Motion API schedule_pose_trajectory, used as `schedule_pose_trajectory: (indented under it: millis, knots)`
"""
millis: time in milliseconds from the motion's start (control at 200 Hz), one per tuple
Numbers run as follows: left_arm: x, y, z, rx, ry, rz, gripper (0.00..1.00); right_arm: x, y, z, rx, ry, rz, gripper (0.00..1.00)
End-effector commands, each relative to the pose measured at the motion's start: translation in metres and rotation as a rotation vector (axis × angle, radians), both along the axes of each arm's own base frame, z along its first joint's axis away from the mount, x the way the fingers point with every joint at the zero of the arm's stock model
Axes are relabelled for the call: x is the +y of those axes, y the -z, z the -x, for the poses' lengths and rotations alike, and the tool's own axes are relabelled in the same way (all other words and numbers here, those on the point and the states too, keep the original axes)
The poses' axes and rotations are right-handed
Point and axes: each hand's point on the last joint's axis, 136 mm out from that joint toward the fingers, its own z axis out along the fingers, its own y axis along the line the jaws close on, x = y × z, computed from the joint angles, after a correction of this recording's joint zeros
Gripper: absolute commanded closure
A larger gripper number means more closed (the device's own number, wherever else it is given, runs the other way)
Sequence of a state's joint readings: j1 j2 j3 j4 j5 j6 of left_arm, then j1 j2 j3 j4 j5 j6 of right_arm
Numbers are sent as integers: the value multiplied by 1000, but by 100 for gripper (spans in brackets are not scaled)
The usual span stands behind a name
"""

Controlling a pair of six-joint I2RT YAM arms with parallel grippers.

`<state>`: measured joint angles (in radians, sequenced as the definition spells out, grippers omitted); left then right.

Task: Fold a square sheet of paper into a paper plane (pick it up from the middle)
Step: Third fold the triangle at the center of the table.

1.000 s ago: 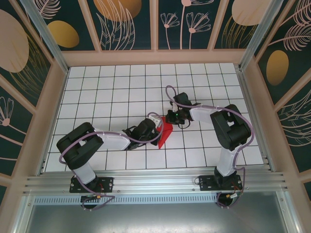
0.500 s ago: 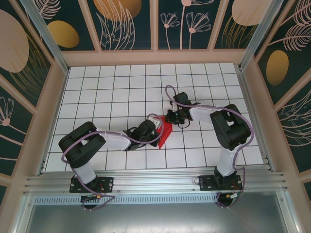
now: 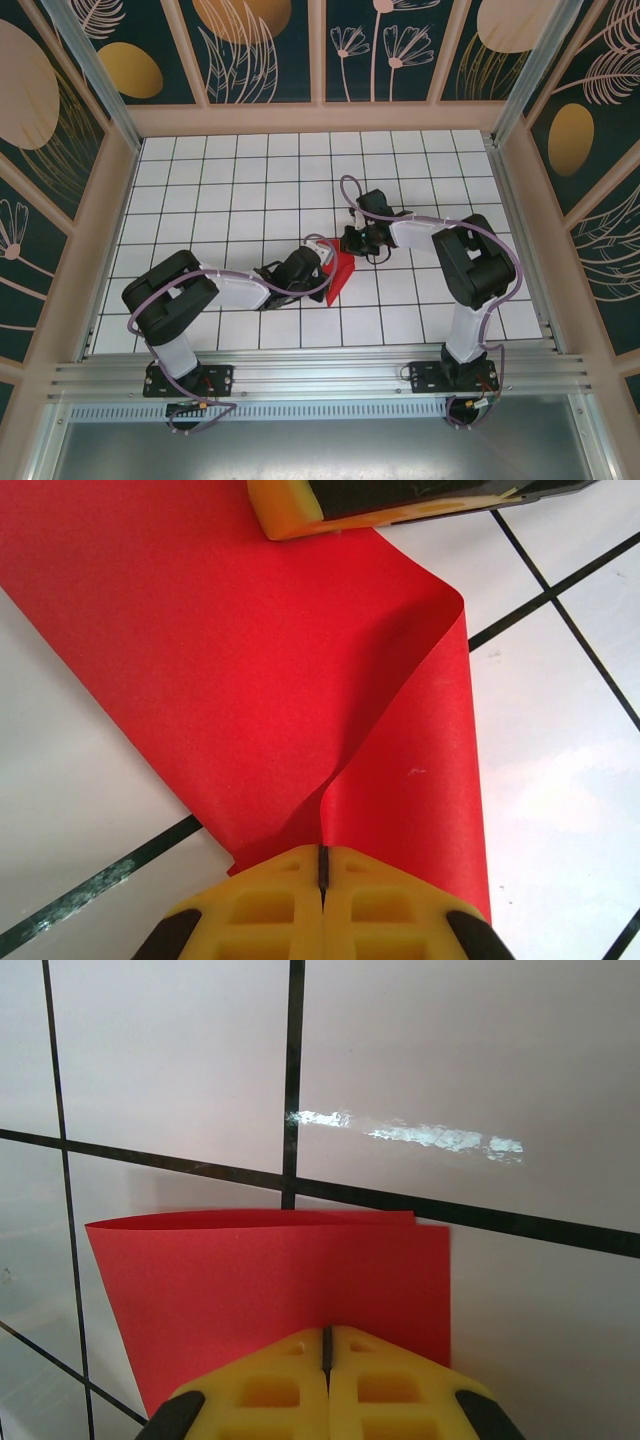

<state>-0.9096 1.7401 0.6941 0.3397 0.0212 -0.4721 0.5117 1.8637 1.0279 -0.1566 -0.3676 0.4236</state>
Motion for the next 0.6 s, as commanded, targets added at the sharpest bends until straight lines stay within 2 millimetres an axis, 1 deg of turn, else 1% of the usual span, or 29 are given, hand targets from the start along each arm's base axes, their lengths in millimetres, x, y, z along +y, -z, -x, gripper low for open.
schedule_pose_trajectory:
  millis: [0, 80, 410, 595]
  knots:
    - [-4, -8, -5, -20, 15, 11, 100, -5, 17, 11, 56, -18, 40, 93]
    - [-5, -12, -7, -34, 16, 11, 100, -6, 19, 13, 60, -16, 42, 93]
    - [-4, -12, -9, -44, 12, 2, 100, -6, 22, 14, 67, -14, 44, 93]
    - [1, -4, -9, -38, -3, -25, 100, -6, 22, 14, 67, -15, 45, 93]
